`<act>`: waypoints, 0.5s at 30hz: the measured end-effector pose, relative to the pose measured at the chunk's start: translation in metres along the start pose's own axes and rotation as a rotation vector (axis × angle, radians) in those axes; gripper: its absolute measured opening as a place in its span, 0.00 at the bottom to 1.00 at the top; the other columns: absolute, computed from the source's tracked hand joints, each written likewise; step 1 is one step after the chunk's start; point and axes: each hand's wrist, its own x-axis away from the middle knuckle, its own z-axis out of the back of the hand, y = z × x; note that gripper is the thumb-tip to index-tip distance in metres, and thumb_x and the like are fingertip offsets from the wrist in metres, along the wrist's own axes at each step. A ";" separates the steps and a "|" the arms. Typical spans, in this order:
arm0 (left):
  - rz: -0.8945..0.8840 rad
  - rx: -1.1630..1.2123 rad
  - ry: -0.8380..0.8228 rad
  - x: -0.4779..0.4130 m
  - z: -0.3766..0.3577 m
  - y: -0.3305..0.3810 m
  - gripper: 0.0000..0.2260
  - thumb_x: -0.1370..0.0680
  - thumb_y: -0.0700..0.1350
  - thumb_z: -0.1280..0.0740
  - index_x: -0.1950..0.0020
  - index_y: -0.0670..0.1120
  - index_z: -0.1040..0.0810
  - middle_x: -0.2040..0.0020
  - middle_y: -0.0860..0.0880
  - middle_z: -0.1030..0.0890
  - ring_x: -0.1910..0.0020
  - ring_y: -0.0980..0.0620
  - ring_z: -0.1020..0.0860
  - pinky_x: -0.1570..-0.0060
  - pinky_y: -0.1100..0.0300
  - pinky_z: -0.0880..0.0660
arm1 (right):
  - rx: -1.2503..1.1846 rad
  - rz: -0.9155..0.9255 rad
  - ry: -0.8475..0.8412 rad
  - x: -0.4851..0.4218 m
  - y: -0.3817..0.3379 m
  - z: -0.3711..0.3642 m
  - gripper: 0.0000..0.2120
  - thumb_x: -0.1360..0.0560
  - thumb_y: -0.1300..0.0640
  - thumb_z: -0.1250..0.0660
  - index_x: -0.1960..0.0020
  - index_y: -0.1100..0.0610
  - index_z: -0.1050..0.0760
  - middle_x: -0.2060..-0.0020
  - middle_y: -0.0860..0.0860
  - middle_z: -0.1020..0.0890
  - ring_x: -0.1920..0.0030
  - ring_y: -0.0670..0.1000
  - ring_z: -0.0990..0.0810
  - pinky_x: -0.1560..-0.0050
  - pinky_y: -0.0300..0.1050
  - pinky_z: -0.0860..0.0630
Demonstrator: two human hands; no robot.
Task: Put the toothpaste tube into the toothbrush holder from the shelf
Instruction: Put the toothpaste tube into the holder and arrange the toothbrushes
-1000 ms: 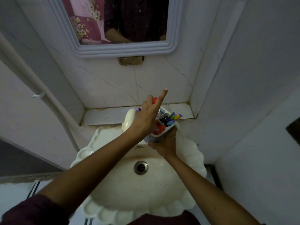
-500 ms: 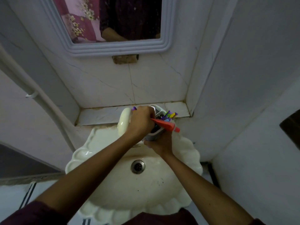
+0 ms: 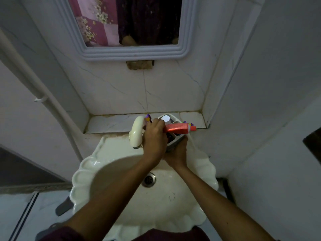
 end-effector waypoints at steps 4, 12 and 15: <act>0.027 -0.042 -0.098 0.004 -0.006 0.000 0.03 0.31 0.35 0.38 0.63 0.41 0.27 0.62 0.42 0.21 0.62 0.42 0.24 0.66 0.51 0.28 | 0.093 -0.035 -0.005 -0.001 -0.003 0.004 0.31 0.36 0.59 0.22 0.39 0.47 0.33 0.45 0.50 0.21 0.49 0.46 0.20 0.51 0.39 0.25; 0.290 -0.005 -0.073 0.017 -0.014 0.004 0.08 0.23 0.48 0.37 0.54 0.45 0.22 0.57 0.47 0.20 0.56 0.49 0.21 0.58 0.53 0.23 | 0.128 0.027 0.022 0.009 -0.009 -0.003 0.25 0.27 0.46 0.35 0.37 0.61 0.31 0.43 0.56 0.22 0.44 0.53 0.21 0.42 0.47 0.21; 0.259 -0.007 -0.079 0.006 -0.011 0.001 0.05 0.25 0.44 0.34 0.53 0.43 0.23 0.55 0.45 0.20 0.55 0.48 0.21 0.56 0.56 0.24 | 0.046 0.007 0.011 0.004 -0.009 0.000 0.22 0.27 0.56 0.28 0.37 0.59 0.31 0.45 0.52 0.22 0.45 0.53 0.21 0.49 0.32 0.25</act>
